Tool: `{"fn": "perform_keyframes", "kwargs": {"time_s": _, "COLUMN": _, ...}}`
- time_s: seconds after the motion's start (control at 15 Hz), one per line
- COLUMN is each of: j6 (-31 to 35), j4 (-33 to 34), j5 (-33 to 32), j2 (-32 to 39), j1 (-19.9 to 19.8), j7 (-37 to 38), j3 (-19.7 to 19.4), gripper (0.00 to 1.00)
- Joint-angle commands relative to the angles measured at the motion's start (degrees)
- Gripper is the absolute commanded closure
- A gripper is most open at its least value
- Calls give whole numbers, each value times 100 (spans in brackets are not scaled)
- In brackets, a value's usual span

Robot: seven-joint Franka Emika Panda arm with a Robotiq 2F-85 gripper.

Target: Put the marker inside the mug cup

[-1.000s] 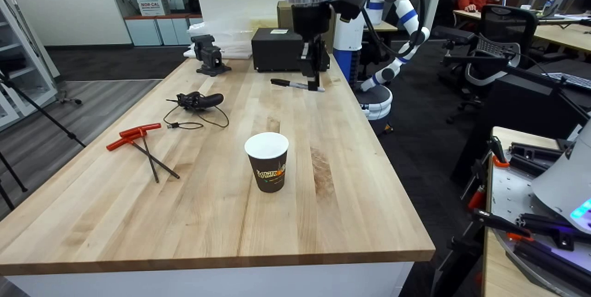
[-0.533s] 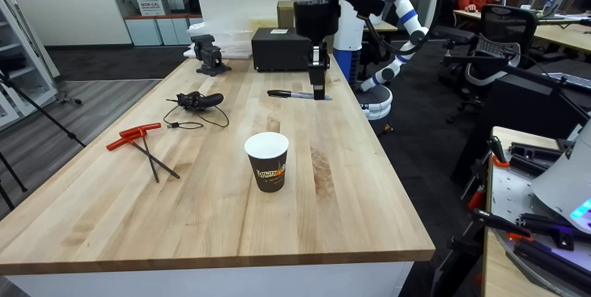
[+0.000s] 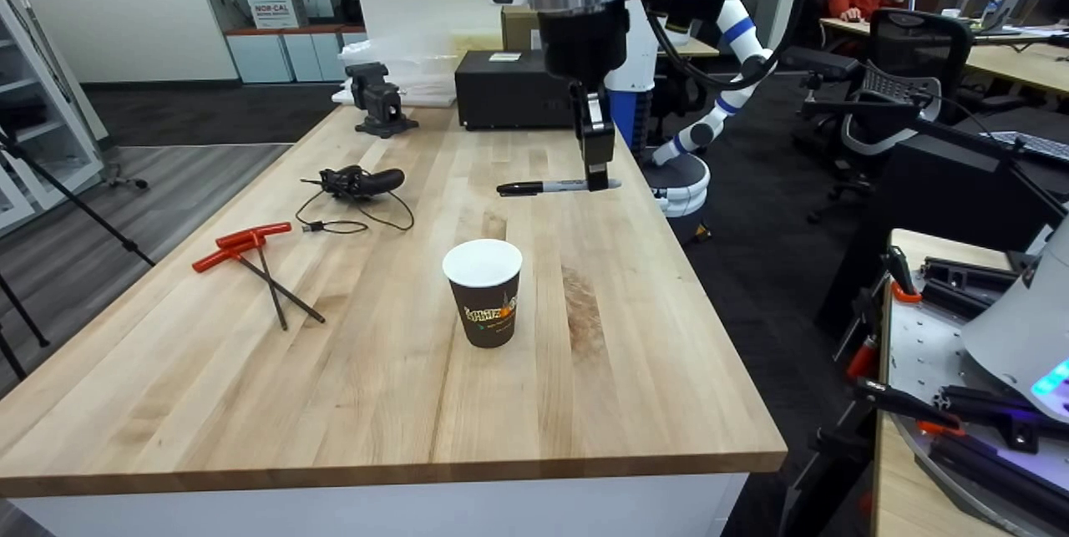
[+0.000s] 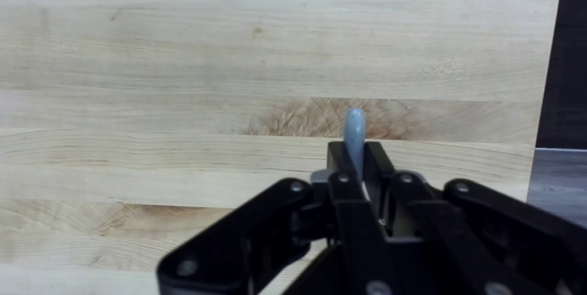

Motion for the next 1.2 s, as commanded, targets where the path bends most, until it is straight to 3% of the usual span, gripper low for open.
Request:
{"fn": "perform_keyframes", "kwargs": {"time_s": 0.0, "j6": -228, "j4": -26, "j5": -139, "j2": -150, "j1": 66, "j7": -147, "j3": 55, "gripper": 97}}
{"fn": "perform_keyframes", "kwargs": {"time_s": 1.13, "j6": -763, "j4": 370, "j5": -826, "j2": 396, "j1": 519, "j7": 61, "j3": 379, "gripper": 97}}
